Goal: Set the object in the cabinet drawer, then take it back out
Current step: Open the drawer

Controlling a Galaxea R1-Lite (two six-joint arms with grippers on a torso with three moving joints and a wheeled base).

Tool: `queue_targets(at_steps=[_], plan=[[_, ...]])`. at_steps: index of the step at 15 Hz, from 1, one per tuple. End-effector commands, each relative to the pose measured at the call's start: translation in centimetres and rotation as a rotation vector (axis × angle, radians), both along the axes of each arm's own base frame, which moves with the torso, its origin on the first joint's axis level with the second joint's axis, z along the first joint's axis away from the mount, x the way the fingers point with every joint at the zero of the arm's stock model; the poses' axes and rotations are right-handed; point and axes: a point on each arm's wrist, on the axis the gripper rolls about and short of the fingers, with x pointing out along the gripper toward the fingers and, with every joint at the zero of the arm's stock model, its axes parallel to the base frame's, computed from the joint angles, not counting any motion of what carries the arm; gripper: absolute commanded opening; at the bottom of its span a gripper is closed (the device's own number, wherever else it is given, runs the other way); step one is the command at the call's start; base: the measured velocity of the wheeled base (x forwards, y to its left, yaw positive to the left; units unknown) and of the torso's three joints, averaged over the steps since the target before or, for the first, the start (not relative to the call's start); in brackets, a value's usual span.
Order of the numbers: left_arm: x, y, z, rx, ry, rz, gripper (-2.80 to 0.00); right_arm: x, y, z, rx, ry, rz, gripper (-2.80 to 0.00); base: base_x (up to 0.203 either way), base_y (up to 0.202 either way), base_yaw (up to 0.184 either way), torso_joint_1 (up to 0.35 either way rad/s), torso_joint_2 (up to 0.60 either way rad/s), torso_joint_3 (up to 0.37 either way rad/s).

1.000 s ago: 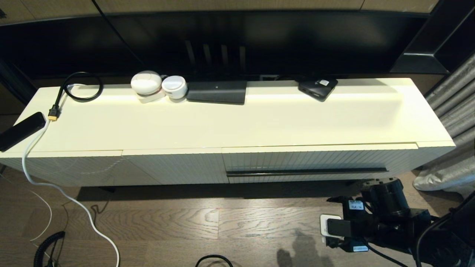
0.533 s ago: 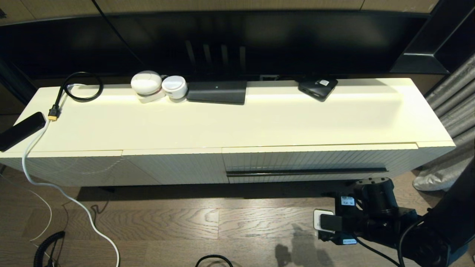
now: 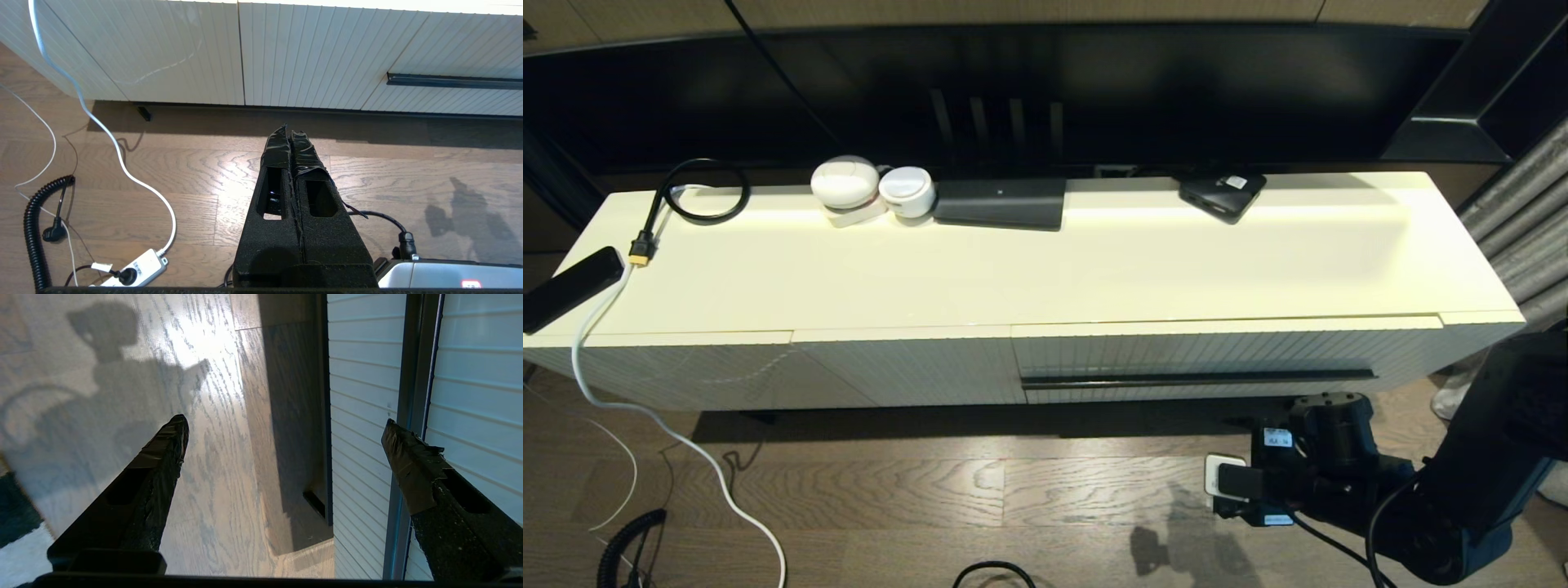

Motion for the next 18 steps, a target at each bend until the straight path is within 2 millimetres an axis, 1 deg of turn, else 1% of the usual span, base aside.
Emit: queue_targets(at_steps=[1, 10, 18], plan=[[0.0, 0.0, 0.0, -0.001, 0.001, 0.001, -2.80, 0.6, 0.1, -0.7, -0.003, -0.004, 0.003, 0.00, 0.000, 0.000, 0.000, 0.000, 0.00, 0.000], [0.0, 0.0, 0.0, -0.001, 0.000, 0.002, -2.80, 2.6, -0.1, -0.7, -0.004, -0.084, 0.012, 0.00, 0.000, 0.000, 0.000, 0.000, 0.00, 0.000], [0.0, 0.0, 0.0, -0.001, 0.000, 0.002, -2.80, 4.5, 0.1, -1.3, 0.027, -0.142, 0.024, 0.00, 0.000, 0.000, 0.000, 0.000, 0.00, 0.000]])
